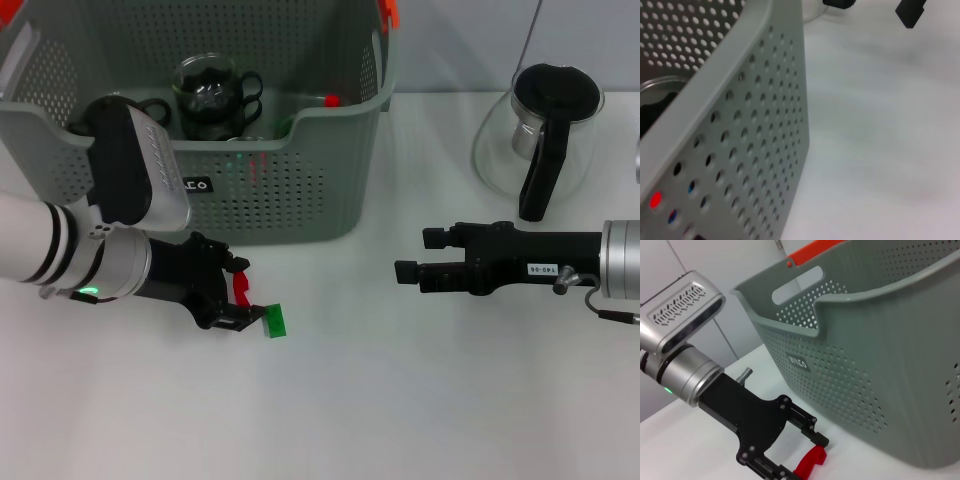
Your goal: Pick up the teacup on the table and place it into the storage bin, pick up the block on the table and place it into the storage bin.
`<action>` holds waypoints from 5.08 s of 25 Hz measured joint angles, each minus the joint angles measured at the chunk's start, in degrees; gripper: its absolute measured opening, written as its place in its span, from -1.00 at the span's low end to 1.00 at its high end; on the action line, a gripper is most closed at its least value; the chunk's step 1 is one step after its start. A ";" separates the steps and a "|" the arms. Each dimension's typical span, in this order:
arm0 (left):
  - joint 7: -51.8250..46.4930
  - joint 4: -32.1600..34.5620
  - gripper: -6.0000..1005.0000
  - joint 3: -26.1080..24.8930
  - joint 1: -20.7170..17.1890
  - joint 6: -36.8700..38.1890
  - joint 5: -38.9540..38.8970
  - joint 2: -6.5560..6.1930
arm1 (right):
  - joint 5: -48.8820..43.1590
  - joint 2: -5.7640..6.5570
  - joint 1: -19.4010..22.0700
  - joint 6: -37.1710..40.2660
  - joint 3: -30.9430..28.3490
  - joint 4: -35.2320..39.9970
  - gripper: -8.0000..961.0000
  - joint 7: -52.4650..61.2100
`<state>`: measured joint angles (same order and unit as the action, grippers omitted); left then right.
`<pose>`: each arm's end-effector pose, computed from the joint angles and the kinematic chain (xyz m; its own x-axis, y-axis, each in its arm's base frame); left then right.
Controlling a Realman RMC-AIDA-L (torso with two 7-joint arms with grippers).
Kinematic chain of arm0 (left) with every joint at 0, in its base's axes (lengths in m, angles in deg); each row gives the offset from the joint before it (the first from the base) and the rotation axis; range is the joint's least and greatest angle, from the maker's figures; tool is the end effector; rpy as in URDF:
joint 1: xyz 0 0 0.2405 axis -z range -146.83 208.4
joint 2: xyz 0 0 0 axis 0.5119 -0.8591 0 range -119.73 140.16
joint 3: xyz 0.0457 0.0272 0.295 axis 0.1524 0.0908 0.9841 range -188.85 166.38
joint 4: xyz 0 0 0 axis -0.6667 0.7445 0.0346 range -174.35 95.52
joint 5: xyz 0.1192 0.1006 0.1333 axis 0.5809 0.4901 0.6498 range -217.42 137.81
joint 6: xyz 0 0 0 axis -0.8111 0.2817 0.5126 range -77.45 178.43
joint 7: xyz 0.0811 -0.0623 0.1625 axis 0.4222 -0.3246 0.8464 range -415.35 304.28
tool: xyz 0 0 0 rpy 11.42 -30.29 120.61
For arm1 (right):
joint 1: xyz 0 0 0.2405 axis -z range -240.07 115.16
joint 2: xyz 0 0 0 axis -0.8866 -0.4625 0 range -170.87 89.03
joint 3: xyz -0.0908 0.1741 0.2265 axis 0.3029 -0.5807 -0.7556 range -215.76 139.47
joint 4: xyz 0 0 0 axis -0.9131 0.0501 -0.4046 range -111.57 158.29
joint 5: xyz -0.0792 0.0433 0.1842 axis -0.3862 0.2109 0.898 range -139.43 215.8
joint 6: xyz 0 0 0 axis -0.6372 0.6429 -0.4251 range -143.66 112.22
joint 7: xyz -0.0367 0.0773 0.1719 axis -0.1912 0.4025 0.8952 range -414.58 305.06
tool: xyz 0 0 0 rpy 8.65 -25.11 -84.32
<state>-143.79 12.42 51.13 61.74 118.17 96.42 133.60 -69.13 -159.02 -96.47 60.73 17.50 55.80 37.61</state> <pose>-0.2962 0.3881 -0.1114 0.9709 0.2256 -0.0798 0.1857 -0.9206 -0.3435 0.2604 0.3841 -0.1005 0.7345 -0.5260 -0.4287 -0.6059 -0.7929 -0.0652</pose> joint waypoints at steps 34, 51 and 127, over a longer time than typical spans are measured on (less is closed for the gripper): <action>-25.65 -0.58 0.33 -25.72 14.00 1.07 -13.81 -9.79 | -0.36 0.09 -0.11 2.40 0.51 0.09 0.84 -0.87; -5.18 25.21 0.87 -15.83 -2.57 42.69 -20.24 -1.77 | -0.16 -0.38 -0.49 1.56 0.08 -0.45 0.84 -0.88; -3.90 -1.13 -0.17 1.86 1.83 6.39 -2.87 0.09 | -0.14 -0.45 0.01 0.45 0.07 -0.51 0.84 -0.96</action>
<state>-147.69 11.29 52.99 63.57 124.56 93.55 133.69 -69.27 -159.47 -96.46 61.18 17.58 55.29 36.65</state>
